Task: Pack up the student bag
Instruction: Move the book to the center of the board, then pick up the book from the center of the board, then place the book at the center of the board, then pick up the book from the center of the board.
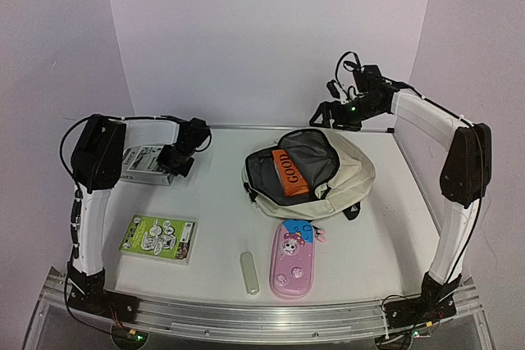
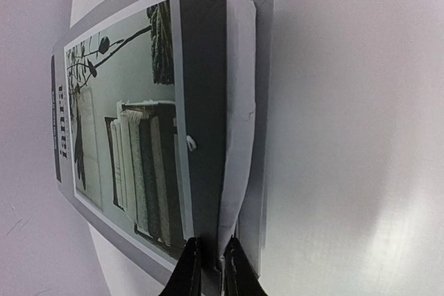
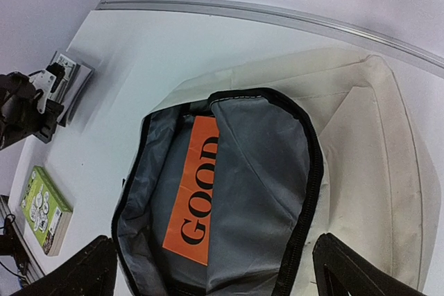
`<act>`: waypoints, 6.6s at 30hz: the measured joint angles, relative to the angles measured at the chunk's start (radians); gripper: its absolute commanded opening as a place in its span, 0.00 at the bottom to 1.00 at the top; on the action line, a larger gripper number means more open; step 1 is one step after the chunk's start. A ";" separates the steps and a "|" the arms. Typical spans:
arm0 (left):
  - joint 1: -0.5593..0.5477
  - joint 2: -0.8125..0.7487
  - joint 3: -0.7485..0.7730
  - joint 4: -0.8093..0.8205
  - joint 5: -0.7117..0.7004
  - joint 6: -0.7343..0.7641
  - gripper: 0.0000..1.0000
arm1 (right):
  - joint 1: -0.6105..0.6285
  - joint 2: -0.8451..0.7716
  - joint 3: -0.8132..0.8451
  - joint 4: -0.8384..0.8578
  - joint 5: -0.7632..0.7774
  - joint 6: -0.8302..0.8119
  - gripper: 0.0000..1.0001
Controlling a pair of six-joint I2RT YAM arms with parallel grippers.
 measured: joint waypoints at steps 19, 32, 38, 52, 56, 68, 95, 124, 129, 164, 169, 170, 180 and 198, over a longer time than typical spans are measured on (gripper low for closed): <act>-0.153 -0.120 0.035 0.060 0.572 -0.208 0.83 | 0.072 0.000 0.000 -0.007 -0.050 0.031 0.98; 0.388 -0.389 -0.264 0.357 0.836 -0.290 0.95 | 0.330 0.244 0.237 -0.004 -0.020 0.138 0.94; 0.425 -0.346 -0.307 0.402 0.922 -0.300 0.94 | 0.387 0.420 0.362 0.039 -0.002 0.226 0.92; 0.420 -0.257 -0.343 0.479 0.971 -0.304 0.91 | 0.420 0.696 0.530 0.171 -0.034 0.366 0.85; 0.420 -0.252 -0.372 0.498 0.983 -0.304 0.88 | 0.431 0.730 0.558 0.235 -0.038 0.402 0.81; 0.414 -0.212 -0.405 0.568 1.105 -0.303 0.58 | 0.450 0.793 0.604 0.311 -0.026 0.432 0.69; 0.260 -0.370 -0.466 0.585 1.048 -0.325 0.47 | 0.410 0.428 0.361 0.261 0.077 0.371 0.45; 0.159 -0.251 -0.498 0.802 1.103 -0.494 0.86 | 0.275 0.254 -0.090 0.270 -0.055 0.293 0.78; 0.169 -0.247 -0.498 0.817 1.111 -0.498 0.86 | 0.275 0.308 -0.025 0.275 -0.104 0.340 0.89; 0.170 -0.177 -0.487 0.885 1.202 -0.517 0.77 | 0.242 0.460 0.049 0.466 -0.300 0.601 0.59; 0.163 -0.197 -0.487 0.903 1.221 -0.521 0.76 | 0.242 0.423 0.020 0.533 -0.336 0.662 0.56; 0.160 -0.208 -0.488 0.903 1.224 -0.523 0.75 | 0.242 0.415 0.015 0.545 -0.343 0.672 0.52; 0.150 -0.374 -0.543 0.946 1.241 -0.537 0.90 | 0.213 0.304 -0.028 0.602 -0.408 0.719 0.29; 0.145 -0.702 -0.715 1.227 1.486 -0.743 0.94 | 0.136 -0.099 -0.263 0.629 -0.612 0.636 0.23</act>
